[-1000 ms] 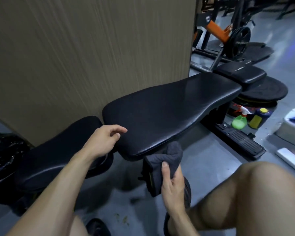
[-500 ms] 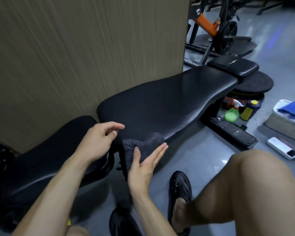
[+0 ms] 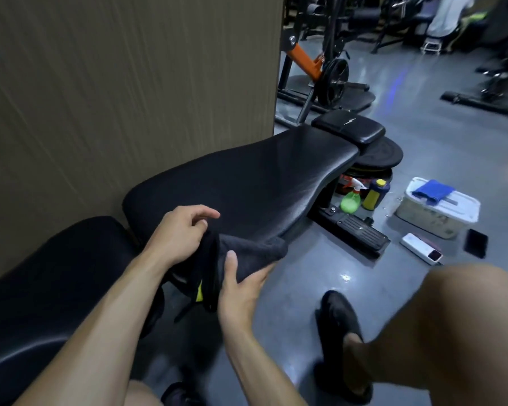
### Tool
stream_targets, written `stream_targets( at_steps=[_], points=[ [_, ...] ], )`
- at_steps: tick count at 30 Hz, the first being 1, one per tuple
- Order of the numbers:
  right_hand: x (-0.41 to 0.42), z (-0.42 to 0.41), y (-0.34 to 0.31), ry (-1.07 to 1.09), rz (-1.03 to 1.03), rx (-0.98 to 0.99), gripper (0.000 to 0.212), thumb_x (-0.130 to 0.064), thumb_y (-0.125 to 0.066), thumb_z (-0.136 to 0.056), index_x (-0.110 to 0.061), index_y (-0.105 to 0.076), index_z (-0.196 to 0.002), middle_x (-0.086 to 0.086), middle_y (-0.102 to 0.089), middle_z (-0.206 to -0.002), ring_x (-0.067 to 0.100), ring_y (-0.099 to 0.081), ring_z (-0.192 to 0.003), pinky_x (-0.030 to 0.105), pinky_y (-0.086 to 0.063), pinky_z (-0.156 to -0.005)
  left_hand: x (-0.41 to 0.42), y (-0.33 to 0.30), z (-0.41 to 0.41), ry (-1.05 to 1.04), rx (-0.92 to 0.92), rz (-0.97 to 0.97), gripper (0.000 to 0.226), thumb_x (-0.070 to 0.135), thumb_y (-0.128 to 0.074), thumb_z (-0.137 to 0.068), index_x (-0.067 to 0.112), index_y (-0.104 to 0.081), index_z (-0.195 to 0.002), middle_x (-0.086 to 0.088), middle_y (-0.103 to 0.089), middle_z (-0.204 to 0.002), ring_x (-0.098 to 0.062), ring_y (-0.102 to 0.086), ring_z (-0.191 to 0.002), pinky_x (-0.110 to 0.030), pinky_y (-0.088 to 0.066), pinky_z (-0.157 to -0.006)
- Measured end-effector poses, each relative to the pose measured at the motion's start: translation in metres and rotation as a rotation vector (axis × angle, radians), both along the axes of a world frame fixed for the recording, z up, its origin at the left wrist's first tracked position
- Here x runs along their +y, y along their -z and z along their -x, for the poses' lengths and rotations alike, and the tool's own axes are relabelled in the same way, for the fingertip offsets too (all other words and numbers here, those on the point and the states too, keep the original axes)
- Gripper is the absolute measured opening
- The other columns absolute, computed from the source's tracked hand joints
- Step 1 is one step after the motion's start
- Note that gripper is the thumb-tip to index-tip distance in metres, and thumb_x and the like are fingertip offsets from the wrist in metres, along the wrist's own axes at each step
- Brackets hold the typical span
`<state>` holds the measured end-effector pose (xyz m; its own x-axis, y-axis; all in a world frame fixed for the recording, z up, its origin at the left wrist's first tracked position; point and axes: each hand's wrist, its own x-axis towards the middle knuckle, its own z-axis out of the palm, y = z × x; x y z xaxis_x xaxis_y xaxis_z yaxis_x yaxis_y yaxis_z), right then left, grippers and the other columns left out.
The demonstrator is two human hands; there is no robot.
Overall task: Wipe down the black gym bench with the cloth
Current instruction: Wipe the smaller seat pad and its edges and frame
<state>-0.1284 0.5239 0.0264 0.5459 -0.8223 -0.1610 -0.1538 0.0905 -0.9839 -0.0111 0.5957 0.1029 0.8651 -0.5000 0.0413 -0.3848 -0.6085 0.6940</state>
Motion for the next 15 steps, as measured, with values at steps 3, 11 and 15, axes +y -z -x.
stream_targets(
  at_steps=[3,11,15],
  points=[
    [-0.009,-0.010,0.007,-0.006,-0.048,-0.024,0.095,-0.038,-0.060,-0.098,-0.007,0.007,-0.159,0.007,-0.003,-0.168,0.016,-0.008,-0.155,0.021,-0.007,-0.122,-0.018,0.004,-0.005,0.037,-0.005,-0.009,0.037,0.010,-0.054,-0.098,0.037,-0.074,-0.113,0.015,-0.072,-0.121,-0.004,-0.061,-0.119,-0.022,-0.044,-0.101],
    [-0.140,-0.058,0.010,0.016,-0.202,0.043,0.118,-0.079,-0.052,-0.066,-0.011,-0.019,-0.157,0.011,-0.040,-0.157,0.024,-0.045,-0.140,0.041,-0.037,-0.117,-0.049,0.008,-0.007,0.069,0.008,-0.073,0.035,0.013,-0.052,-0.102,0.035,-0.071,-0.121,0.018,-0.065,-0.133,-0.003,-0.056,-0.127,-0.024,-0.040,-0.109],
    [-0.139,-0.041,0.011,-0.038,-0.130,-0.007,0.103,-0.067,-0.057,-0.085,-0.013,-0.011,-0.160,0.009,-0.025,-0.165,0.023,-0.030,-0.150,0.040,-0.027,-0.122,-0.059,0.011,-0.004,0.135,0.021,-0.150,0.035,0.015,-0.053,-0.103,0.031,-0.068,-0.130,0.018,-0.057,-0.144,-0.004,-0.048,-0.137,-0.021,-0.031,-0.114]
  ],
)
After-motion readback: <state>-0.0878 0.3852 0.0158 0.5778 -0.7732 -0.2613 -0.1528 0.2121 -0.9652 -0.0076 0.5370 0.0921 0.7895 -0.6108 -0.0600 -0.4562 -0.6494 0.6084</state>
